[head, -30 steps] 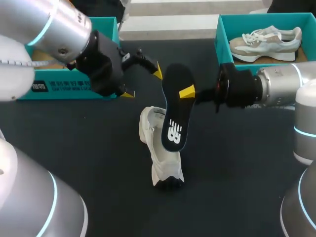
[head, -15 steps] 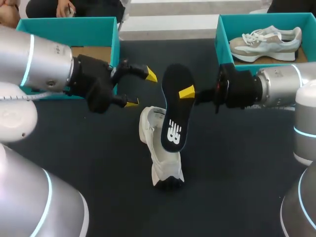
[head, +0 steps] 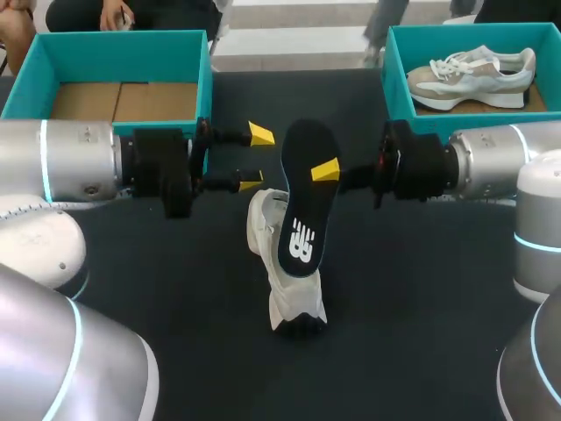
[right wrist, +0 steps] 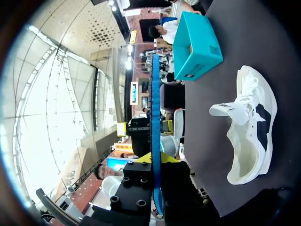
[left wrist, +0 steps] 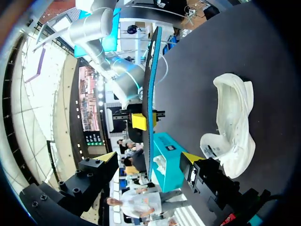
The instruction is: Take the shoe out of the shoebox, open the shoe tongue, remove and reinsert the insole, then place the shoe into the shoebox
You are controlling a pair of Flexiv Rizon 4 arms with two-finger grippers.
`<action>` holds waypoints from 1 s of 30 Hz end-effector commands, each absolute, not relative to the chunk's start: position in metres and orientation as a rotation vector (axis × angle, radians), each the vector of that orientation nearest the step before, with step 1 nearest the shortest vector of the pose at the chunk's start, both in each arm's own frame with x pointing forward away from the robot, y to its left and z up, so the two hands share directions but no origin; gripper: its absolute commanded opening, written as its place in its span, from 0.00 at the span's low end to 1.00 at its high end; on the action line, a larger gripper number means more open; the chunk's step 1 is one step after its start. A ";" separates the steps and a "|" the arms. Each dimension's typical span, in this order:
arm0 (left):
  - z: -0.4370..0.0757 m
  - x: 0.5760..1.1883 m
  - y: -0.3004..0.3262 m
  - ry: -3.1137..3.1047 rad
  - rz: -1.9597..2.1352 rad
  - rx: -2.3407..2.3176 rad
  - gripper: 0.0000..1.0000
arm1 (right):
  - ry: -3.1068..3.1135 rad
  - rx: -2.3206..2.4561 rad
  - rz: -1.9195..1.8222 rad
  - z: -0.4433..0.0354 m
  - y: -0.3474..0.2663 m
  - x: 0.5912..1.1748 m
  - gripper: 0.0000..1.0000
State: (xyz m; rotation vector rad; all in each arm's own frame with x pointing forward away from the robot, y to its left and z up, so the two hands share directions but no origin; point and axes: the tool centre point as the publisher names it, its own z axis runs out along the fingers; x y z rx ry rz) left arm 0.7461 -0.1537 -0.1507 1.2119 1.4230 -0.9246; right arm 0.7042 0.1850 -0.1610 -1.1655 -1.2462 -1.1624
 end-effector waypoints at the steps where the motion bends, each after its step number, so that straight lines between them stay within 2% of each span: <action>1: -0.155 0.751 -0.168 1.350 -0.964 1.158 0.78 | -1.245 -1.165 -1.161 -0.163 0.194 0.706 0.00; 5: -0.156 0.753 -0.180 1.340 -0.973 1.162 0.65 | -1.245 -1.162 -1.156 -0.164 0.197 0.705 0.00; 7: -0.157 0.755 -0.187 1.336 -0.980 1.158 0.50 | -1.243 -1.161 -1.157 -0.164 0.199 0.704 0.00; 9: -0.158 0.757 -0.192 1.334 -0.983 1.149 0.49 | -1.242 -1.160 -1.158 -0.164 0.200 0.703 0.00; 11: -0.159 0.758 -0.197 1.335 -0.987 1.141 0.42 | -1.240 -1.158 -1.159 -0.164 0.201 0.703 0.00; 30: -0.165 0.752 -0.214 1.347 -1.027 1.136 0.22 | -1.226 -1.155 -1.168 -0.167 0.200 0.701 0.00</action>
